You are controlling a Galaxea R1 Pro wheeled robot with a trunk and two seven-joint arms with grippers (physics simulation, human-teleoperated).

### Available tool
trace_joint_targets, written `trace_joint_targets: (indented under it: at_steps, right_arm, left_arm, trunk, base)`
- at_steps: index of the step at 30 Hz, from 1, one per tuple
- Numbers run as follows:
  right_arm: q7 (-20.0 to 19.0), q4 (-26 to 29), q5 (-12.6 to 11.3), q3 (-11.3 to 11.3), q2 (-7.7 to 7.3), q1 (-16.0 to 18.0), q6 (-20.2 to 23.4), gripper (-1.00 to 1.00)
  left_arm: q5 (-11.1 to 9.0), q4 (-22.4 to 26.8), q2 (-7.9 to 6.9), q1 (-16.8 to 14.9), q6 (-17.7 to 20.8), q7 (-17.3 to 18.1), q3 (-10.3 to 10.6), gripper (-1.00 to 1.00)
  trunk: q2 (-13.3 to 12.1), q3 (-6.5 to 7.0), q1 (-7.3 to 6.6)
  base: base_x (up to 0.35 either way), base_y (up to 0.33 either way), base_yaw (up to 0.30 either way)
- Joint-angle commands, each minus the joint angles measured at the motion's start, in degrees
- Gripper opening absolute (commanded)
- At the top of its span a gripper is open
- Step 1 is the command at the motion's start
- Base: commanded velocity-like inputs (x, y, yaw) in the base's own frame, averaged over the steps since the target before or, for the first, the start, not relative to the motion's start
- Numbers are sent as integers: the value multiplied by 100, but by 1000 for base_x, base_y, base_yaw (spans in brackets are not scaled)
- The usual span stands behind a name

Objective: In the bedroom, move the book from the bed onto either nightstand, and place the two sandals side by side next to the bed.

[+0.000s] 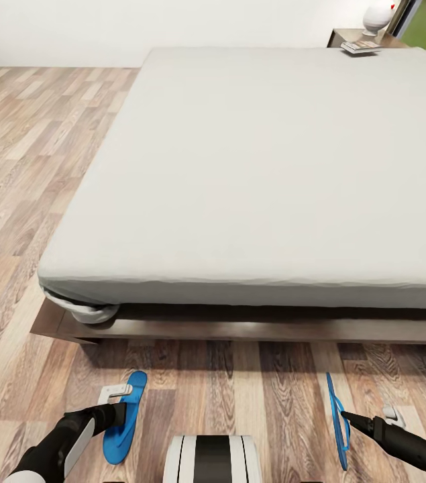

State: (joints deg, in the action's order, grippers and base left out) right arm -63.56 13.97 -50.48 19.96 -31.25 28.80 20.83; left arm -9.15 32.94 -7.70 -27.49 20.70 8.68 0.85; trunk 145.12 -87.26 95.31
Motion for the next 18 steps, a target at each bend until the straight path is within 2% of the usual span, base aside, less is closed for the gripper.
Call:
trace_joint_targets:
  at_steps: [1, 18]
  right_arm:
    - [-7, 1, -58, 34, -4, 3, 53, -100]
    - [-7, 1, -58, 34, -4, 3, 53, -100]
  left_arm:
    - [27, -227, -4, 4, 29, 2, 11, 100]
    - [27, -227, -4, 4, 31, 2, 11, 100]
  trunk:
    - [1, -4, 0]
    - [1, -4, 0]
  base:
    - [0, 0, 0]
    - [0, 0, 0]
